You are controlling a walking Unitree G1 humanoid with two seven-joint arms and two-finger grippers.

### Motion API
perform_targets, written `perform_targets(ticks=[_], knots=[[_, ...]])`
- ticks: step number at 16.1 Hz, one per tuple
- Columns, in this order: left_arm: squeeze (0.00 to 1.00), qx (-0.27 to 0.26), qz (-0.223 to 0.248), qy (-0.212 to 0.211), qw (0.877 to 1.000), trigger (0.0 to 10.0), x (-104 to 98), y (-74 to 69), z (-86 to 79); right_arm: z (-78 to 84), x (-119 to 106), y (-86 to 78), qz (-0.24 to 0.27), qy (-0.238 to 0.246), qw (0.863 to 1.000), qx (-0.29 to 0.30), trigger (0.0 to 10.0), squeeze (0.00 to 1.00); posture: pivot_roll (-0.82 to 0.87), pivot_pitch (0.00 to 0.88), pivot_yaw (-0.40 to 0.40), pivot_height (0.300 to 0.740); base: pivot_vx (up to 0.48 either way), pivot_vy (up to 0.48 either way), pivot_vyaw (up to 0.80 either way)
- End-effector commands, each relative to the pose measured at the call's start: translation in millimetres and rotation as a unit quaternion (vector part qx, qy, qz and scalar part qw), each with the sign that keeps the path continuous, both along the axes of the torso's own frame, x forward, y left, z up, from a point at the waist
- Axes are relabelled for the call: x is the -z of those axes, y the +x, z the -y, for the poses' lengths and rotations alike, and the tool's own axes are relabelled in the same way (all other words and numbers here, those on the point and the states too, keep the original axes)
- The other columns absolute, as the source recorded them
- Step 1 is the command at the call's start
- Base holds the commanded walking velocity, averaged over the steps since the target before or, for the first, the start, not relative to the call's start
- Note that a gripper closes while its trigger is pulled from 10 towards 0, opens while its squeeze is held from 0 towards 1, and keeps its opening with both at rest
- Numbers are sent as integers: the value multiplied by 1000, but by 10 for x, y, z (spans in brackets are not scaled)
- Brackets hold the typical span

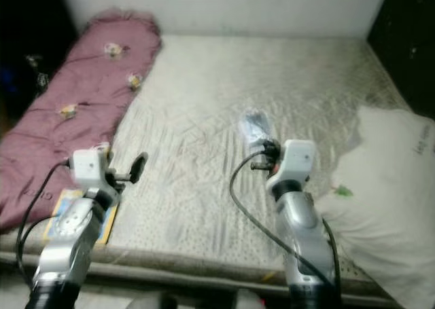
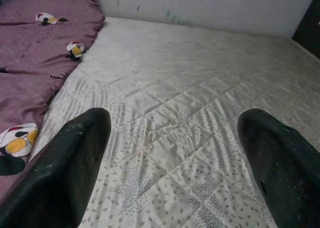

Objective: Clean up the room

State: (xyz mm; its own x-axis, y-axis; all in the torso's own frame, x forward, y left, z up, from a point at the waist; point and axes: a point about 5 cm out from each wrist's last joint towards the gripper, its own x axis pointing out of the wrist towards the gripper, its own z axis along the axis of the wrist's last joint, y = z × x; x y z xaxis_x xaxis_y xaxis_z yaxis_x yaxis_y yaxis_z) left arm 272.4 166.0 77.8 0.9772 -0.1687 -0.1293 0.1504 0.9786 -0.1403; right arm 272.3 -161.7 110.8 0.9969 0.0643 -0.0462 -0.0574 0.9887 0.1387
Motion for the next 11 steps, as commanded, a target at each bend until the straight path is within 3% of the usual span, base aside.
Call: perform_targets(ticks=[1, 11], knots=[[0, -15, 3, 10, 1000, 10000, -31, 11, -104, -74, -70, 19, 15, 5, 1000, -9, 10000, 0, -40, 0, 24, 740, 0, 480, 0], [0, -13, 1, 4, 1000, 10000, -29, 15, -97, -92, -66, 20, 14, -2, 1000, -12, 10000, 0, -43, 0, 24, 740, 0, 480, 0]])
